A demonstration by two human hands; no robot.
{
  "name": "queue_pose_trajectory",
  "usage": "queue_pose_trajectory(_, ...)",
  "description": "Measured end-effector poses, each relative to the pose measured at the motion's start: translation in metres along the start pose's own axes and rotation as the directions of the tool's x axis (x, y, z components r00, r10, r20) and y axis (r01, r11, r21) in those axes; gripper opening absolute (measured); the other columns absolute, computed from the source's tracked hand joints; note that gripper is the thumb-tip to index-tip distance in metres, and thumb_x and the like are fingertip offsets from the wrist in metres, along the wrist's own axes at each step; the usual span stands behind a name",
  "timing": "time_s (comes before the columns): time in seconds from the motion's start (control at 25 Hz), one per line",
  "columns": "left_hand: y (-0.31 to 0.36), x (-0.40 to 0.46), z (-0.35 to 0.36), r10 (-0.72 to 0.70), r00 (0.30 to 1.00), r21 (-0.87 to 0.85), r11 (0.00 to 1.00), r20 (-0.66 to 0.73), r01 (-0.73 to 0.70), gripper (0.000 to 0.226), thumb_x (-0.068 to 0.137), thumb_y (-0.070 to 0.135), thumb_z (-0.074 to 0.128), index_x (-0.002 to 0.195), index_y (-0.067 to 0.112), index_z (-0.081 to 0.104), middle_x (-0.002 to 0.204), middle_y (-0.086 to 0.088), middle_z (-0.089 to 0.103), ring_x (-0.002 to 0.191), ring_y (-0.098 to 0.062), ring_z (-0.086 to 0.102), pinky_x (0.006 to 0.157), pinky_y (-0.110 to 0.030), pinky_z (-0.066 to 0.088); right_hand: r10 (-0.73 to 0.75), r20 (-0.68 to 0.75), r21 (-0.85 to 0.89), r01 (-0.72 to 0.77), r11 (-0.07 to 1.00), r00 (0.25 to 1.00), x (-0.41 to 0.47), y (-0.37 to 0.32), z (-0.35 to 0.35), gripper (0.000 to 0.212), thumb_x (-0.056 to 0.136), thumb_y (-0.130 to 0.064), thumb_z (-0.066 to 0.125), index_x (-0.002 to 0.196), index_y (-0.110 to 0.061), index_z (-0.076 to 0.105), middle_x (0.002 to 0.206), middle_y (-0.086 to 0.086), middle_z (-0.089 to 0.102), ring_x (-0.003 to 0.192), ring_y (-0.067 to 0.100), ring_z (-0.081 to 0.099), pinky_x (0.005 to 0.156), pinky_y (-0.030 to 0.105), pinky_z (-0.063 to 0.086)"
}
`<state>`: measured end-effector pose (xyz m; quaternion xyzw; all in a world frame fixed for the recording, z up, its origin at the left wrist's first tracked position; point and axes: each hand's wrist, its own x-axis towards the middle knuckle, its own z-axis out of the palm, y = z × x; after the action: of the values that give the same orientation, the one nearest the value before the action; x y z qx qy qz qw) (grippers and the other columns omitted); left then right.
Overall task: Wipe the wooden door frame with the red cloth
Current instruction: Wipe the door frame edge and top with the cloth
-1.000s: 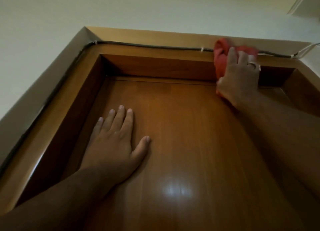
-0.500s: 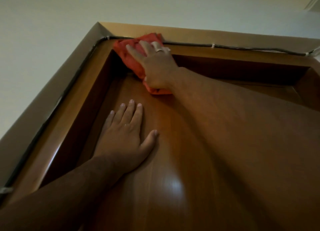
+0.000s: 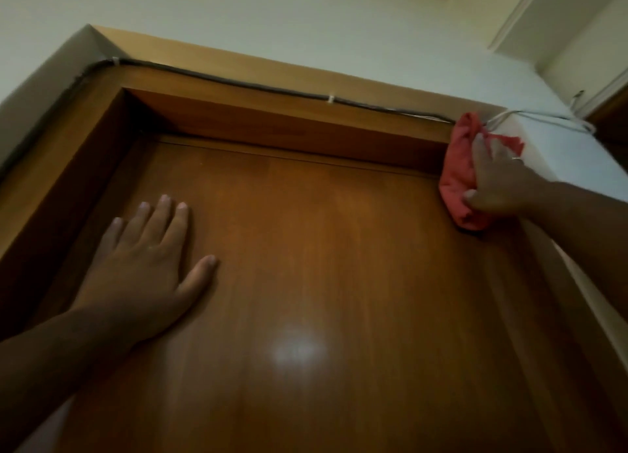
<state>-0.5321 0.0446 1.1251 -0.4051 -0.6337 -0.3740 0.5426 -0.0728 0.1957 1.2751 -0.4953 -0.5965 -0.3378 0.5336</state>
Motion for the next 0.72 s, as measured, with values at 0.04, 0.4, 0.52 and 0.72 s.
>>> queue_pose_trajectory(0.04, 0.014, -0.003, -0.006, -0.015, 0.999, 0.002, 1.0, 0.043, 0.015, 0.107, 0.078, 0.084, -0.001, 0.163, 0.02, 0.007, 0.171, -0.01, 0.006, 0.157, -0.031, 0.009, 0.124, -0.053, 0.012, -0.015, 0.013, 0.038, 0.015, 0.999, 1.0, -0.002, 0.006, 0.0, 0.108, 0.084, -0.039, 0.068, 0.153, -0.017, -0.013, 0.162, 0.019, -0.006, 0.146, 0.042, 0.005, 0.116, 0.054, 0.022)
queue_pose_trajectory(0.4, 0.222, -0.127, 0.006, 0.308, 0.932, -0.222, 0.939, 0.192, -0.265, 0.089, 0.084, 0.064, 0.023, 0.162, 0.022, 0.015, 0.172, -0.01, 0.007, 0.158, -0.031, 0.005, 0.124, -0.056, 0.002, -0.089, -0.111, -0.015, 0.088, 0.996, 0.99, -0.179, 0.027, 0.047, 0.086, 0.093, -0.021, 0.058, 0.154, -0.012, -0.002, 0.161, 0.022, -0.001, 0.147, 0.04, 0.009, 0.114, 0.051, 0.024)
queue_pose_trajectory(0.52, 0.239, -0.163, 0.016, 0.329, 0.922, -0.23, 0.932, 0.203, -0.282, 0.086, 0.082, 0.061, 0.042, 0.154, 0.014, 0.042, 0.162, -0.019, 0.035, 0.15, -0.039, 0.032, 0.119, -0.064, 0.02, -0.125, -0.011, -0.045, 0.124, 0.991, 0.992, -0.297, 0.039, 0.065, 0.076, 0.093, -0.017, 0.06, 0.151, 0.0, 0.014, 0.156, 0.031, 0.015, 0.14, 0.047, 0.026, 0.106, 0.049, 0.035)
queue_pose_trajectory(0.72, 0.242, -0.178, 0.039, 0.352, 0.932, -0.218, 0.92, 0.087, -0.327, 0.084, 0.086, 0.06, 0.042, 0.154, 0.01, 0.039, 0.162, -0.024, 0.032, 0.149, -0.045, 0.028, 0.118, -0.066, 0.012, -0.2, 0.082, -0.035, 0.203, 0.978, 0.976, -0.286, 0.044, 0.049, 0.073, 0.099, -0.026, 0.048, 0.154, -0.007, 0.004, 0.161, 0.025, 0.0, 0.146, 0.039, 0.018, 0.11, 0.036, 0.028)
